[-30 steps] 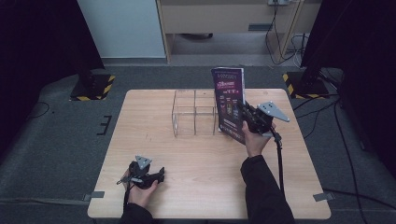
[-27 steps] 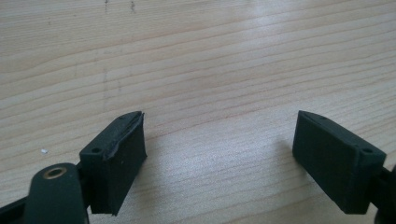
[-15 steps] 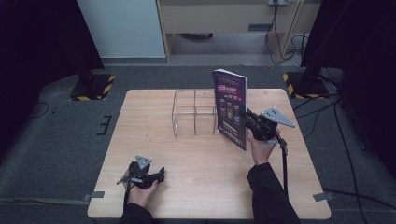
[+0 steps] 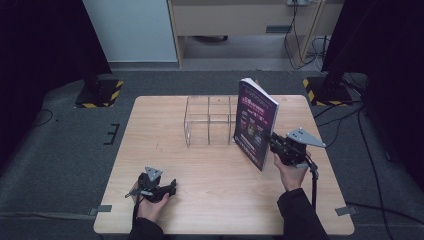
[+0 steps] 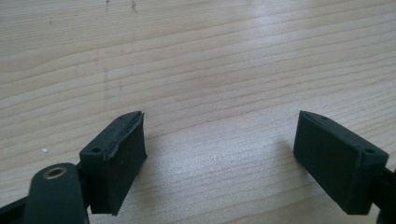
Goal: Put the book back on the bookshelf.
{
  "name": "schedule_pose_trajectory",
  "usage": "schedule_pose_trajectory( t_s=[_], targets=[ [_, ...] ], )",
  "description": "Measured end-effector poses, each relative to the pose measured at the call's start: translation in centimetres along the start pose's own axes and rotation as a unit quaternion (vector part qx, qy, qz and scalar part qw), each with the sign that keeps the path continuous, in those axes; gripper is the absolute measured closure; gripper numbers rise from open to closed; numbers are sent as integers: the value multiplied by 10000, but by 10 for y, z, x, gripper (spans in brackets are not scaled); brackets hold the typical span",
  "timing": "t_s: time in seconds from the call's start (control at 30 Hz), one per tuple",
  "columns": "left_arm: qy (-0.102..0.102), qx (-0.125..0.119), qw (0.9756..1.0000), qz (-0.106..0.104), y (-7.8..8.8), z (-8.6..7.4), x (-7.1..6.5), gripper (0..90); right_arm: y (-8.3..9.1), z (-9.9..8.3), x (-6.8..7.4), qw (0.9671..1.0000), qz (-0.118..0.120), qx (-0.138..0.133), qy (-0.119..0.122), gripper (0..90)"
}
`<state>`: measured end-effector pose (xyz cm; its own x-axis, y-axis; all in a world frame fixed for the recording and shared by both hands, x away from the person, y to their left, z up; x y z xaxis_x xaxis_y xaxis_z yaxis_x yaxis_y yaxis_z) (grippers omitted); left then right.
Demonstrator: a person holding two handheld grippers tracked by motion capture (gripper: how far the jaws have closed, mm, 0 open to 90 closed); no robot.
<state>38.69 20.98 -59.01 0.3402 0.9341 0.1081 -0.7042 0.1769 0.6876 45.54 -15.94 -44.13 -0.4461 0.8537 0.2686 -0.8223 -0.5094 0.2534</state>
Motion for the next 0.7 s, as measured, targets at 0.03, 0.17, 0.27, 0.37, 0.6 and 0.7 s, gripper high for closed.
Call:
schedule_pose_trajectory(
  t_s=[0.03, 0.17, 0.27, 0.37, 0.6, 0.7],
  targets=[
    [1, 0, 10000, 0, 0, 0, 0, 158, 2, -3, 1, 10000, 8, 36, -3, 811],
    [0, -1, 10000, 1, 0, 0, 0, 158, 10, -14, 3, 9998, 35, 178, 31, 813],
    [3, 0, 10000, 3, 0, 0, 0, 158, 15, -21, 3, 9996, 26, 270, 50, 814],
    [4, 0, 10000, 6, 0, 0, 0, 158, 19, -28, 3, 9994, 47, 329, 8, 814],
    [1, 6, 10000, 7, 0, 0, 0, 158, 25, -40, 4, 9990, 68, 433, 74, 803],
    [3, 6, 10000, 9, 0, 0, 0, 157, 26, -38, 5, 9991, 74, 409, 88, 790]
  ],
)
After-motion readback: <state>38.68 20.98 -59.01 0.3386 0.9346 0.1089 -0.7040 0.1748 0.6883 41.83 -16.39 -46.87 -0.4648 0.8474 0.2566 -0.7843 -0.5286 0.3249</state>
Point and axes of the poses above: each handheld gripper's, and its own axes: y roughly backward along the jaws, z roughly out of its top, x roughly to its left, the point moved 8 cm from there along -y, roughly forward along the jaws, and after that the axes turned 8 degrees about -y, right-handed, at the moved point
